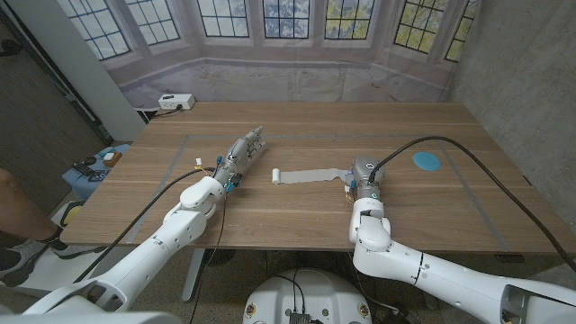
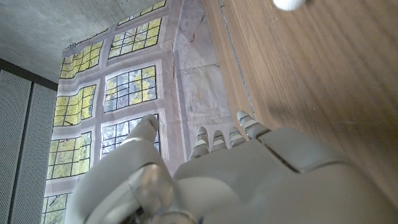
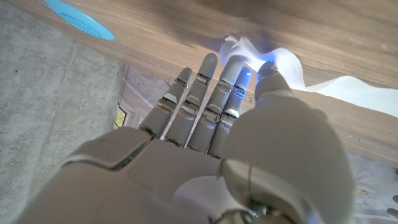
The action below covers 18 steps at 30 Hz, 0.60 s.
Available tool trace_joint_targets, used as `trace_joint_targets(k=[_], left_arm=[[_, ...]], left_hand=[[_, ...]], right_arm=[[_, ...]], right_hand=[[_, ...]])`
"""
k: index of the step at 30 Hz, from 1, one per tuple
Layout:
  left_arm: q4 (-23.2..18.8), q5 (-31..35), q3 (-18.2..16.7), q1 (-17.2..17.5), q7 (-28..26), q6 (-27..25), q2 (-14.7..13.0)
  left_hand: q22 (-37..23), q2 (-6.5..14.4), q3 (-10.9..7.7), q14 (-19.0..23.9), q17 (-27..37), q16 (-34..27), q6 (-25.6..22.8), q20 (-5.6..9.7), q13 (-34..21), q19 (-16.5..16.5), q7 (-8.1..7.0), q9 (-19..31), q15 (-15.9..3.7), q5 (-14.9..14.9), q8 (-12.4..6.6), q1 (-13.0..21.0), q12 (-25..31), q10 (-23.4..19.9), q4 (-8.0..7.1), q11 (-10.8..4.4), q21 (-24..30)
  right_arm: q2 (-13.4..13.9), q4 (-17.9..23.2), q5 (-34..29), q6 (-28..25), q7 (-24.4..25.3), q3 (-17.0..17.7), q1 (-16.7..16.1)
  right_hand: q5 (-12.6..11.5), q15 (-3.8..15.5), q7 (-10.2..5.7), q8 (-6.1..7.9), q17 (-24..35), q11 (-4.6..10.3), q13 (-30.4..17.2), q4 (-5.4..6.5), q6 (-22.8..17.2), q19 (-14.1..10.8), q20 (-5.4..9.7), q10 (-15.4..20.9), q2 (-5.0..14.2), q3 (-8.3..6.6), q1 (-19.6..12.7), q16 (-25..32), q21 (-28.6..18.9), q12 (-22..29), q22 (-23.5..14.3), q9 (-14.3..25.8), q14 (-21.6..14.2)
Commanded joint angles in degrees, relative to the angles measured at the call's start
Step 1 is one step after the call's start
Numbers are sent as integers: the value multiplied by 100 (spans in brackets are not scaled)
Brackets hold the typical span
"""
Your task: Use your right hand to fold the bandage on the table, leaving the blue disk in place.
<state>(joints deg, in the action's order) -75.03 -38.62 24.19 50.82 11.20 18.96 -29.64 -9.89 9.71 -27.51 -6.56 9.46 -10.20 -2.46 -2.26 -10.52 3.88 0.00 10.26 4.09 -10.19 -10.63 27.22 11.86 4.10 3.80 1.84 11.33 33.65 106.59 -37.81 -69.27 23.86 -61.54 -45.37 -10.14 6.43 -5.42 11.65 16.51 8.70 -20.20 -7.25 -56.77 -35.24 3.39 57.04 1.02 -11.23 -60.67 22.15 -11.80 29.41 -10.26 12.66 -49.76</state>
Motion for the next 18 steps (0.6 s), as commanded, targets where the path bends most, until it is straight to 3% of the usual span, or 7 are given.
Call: trace_joint_targets(k=[1, 18], left_arm=[[0, 9, 28, -28, 31, -22, 12], [-5, 3, 30, -52, 54, -43, 2]], left_hand=[[-17, 44, -11, 24, 14, 7, -26, -17, -22, -11, -9, 18, 13, -22, -6, 4, -7, -18, 21, -1, -11], [-17, 42, -12, 38, 13, 4, -31, -20, -22, -8, -18, 19, 17, -22, -6, 0, 0, -42, 26, 3, -9]], right_arm=[[118, 32, 121, 24, -73, -27, 53], [-8, -234, 268, 255, 150, 53, -21]], right_hand=[[-38, 644, 8, -6, 24, 14, -25, -12, 35, 38, 266, -41, -2, 39, 35, 9, 10, -14, -11, 12, 50], [-53, 665, -1, 9, 63, 24, -21, -34, 46, 48, 251, -45, 40, 68, 22, 21, 1, -21, -10, 4, 96]])
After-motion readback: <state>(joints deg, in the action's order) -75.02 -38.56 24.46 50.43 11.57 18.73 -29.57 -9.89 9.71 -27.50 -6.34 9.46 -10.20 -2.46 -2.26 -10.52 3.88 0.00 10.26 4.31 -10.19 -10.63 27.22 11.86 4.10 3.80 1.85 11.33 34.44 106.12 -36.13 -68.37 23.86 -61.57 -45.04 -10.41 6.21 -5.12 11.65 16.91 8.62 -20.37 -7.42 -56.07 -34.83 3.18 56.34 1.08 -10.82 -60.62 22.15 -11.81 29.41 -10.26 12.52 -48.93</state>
